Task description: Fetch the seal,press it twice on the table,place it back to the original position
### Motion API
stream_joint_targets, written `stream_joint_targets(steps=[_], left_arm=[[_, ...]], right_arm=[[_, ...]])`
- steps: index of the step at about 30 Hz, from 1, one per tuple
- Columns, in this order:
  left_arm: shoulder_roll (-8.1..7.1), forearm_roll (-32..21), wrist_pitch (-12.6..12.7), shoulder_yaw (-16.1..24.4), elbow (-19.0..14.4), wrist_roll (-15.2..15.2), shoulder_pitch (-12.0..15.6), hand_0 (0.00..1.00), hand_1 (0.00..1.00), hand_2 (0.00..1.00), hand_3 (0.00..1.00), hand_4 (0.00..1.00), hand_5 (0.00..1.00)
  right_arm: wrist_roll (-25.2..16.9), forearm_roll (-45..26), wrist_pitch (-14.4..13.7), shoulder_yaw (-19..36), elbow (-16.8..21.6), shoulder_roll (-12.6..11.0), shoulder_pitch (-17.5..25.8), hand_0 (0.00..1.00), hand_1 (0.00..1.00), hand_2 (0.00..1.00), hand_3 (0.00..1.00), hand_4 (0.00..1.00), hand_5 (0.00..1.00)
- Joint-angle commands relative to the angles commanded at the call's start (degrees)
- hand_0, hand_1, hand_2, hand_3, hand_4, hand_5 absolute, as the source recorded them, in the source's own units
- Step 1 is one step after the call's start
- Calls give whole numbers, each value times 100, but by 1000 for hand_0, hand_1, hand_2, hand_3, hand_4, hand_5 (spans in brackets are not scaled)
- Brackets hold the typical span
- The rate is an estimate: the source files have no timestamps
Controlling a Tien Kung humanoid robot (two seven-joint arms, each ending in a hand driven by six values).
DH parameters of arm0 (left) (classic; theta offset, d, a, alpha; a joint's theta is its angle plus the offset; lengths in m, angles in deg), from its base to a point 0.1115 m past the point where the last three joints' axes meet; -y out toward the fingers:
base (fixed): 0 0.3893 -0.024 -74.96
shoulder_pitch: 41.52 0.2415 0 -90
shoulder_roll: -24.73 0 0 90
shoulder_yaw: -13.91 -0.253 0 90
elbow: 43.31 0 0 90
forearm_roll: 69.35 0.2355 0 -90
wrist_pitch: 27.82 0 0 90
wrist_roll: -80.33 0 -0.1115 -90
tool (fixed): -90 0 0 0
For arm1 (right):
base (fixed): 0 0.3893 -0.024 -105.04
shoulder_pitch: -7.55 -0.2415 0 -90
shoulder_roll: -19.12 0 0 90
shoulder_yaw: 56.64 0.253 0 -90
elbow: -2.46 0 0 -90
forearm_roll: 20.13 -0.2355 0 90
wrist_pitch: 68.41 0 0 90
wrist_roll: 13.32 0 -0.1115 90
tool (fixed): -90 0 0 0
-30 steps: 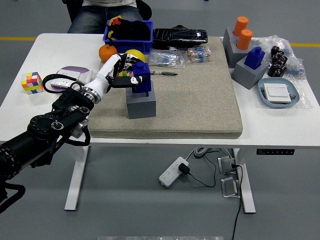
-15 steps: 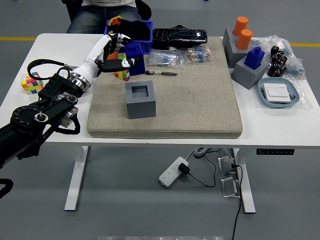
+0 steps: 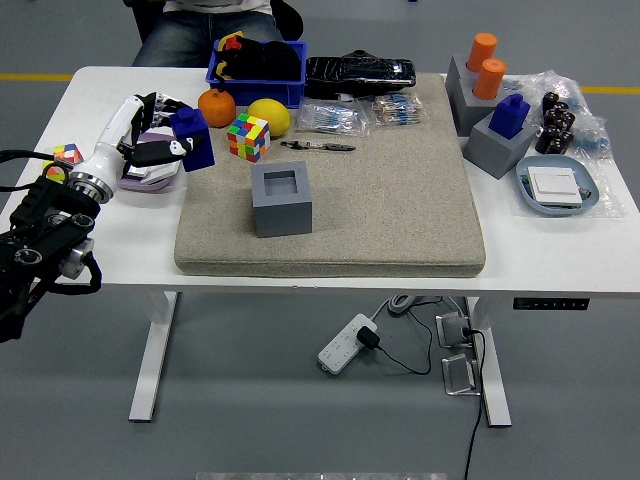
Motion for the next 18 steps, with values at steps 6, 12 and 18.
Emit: stream_joint_targets(steps=[6, 12, 18], left_arm=[[134, -78, 41, -109, 86, -54, 148, 662, 458, 391, 499, 713, 2], [208, -146, 68, -306, 177, -79, 259, 663, 458, 391, 498, 713, 2], [292, -196, 97, -420, 187, -112, 362, 662, 457, 390, 497, 712, 2]], right_arm=[[-1, -13, 1, -21, 16, 12, -14, 861, 795, 766, 764, 839, 530], [4, -6, 5, -32, 10, 11, -2, 861, 795, 766, 765, 839, 529], [5, -6, 9, -35, 4, 19, 7, 861, 794, 765, 764, 839, 528]])
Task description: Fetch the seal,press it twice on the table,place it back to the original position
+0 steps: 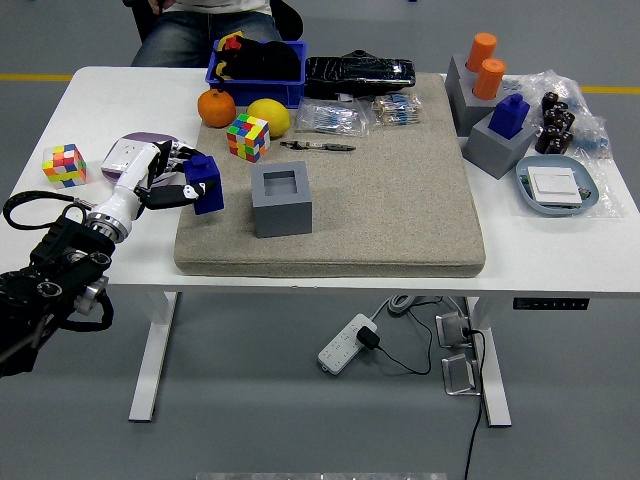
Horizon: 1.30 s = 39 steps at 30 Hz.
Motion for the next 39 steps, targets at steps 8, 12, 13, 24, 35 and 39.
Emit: stream_joint_targets(steps=[8, 12, 13, 24, 35, 39], left_arm=[[167, -131, 82, 53, 4, -103, 120, 663, 456, 390, 496, 715, 2], [269, -216, 145, 33, 73, -187, 174, 663, 456, 390, 496, 715, 2], [287, -239, 152, 25, 95, -198, 186, 663, 455, 388, 496, 716, 2], [428, -515, 375, -110, 338, -495, 278, 663, 456, 386, 494, 715, 2], [567, -602, 548, -373, 491, -638, 354, 663, 455, 385, 493, 713, 2], [611, -639, 584, -505, 553, -638, 372, 663, 455, 385, 493, 713, 2]], right_arm=[[-7, -15, 1, -34, 18, -4, -18, 861, 794, 765, 764, 839, 529], [-5, -13, 5, -35, 14, -2, -23, 861, 794, 765, 764, 839, 529], [-5, -16, 4, -38, 14, -3, -23, 861, 795, 766, 764, 839, 529], [-4, -24, 6, -112, 16, -33, -33, 861, 794, 765, 764, 839, 529], [-2, -32, 7, -168, 15, -50, -41, 861, 794, 766, 764, 839, 529], [-3, -42, 5, -184, 19, -52, -45, 862, 794, 766, 764, 839, 529]])
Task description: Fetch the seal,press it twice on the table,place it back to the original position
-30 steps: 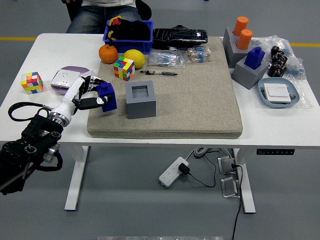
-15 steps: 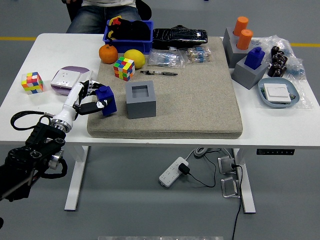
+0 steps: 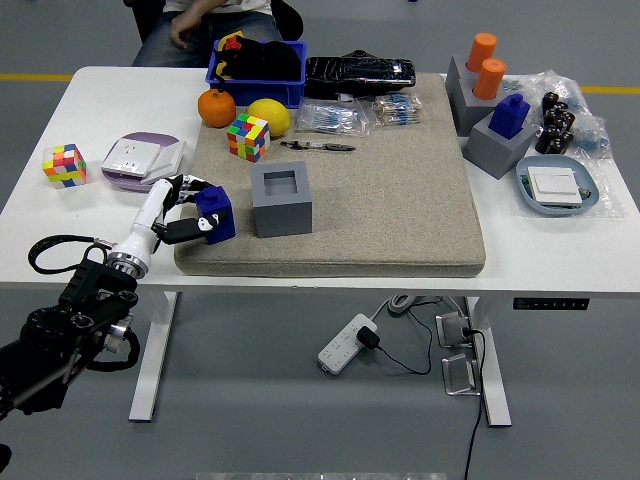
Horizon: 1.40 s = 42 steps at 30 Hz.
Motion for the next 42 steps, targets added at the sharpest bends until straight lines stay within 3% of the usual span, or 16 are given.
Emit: stream_joint_targets(steps=[9, 29, 36, 42], left_arm=[[41, -76, 28, -182, 77, 15, 51, 664, 457, 385, 492, 712, 2], [-10, -95, 73, -68, -23, -26, 6, 663, 455, 385, 489, 710, 2], [-208, 297, 89, 418, -248, 68, -195, 663, 454, 384, 490, 711, 2], [-431, 607, 90, 547, -499, 160, -498, 661, 452, 384, 487, 712, 2]], right_arm=[[5, -2, 1, -29, 0, -4, 17, 861, 794, 764, 764, 839, 529], [3, -5, -6, 15, 1, 12, 26, 862, 794, 765, 764, 839, 529], [5, -9, -2, 40, 5, 24, 27, 862, 794, 765, 763, 839, 529], [6, -8, -4, 66, 3, 26, 33, 861, 794, 764, 763, 839, 529]])
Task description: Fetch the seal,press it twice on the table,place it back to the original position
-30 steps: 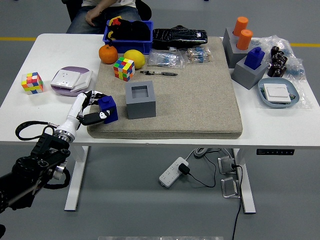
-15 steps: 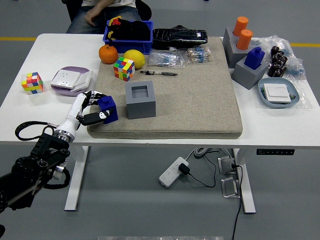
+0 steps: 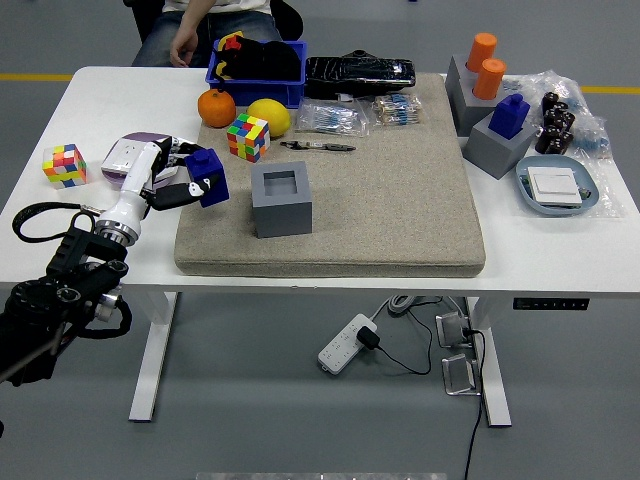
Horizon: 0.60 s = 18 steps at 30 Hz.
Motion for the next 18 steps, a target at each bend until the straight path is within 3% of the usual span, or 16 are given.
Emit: stream_joint_targets(steps=[8, 12, 18], left_arm=[[-114, 188, 1, -94, -445, 93, -483, 661, 452, 384, 489, 712, 2], [-18, 282, 14, -240, -630, 143, -643, 661, 453, 384, 491, 709, 2], [307, 210, -6, -555, -499, 185, -853, 659, 454, 384, 491, 709, 2]], right_arm=[[0, -1, -1, 20, 2, -9, -15, 861, 794, 764, 763, 839, 529], [-1, -8, -3, 30, 1, -5, -25, 861, 794, 764, 762, 838, 529], [0, -17, 0, 10, -1, -7, -39, 861, 794, 764, 764, 838, 529]])
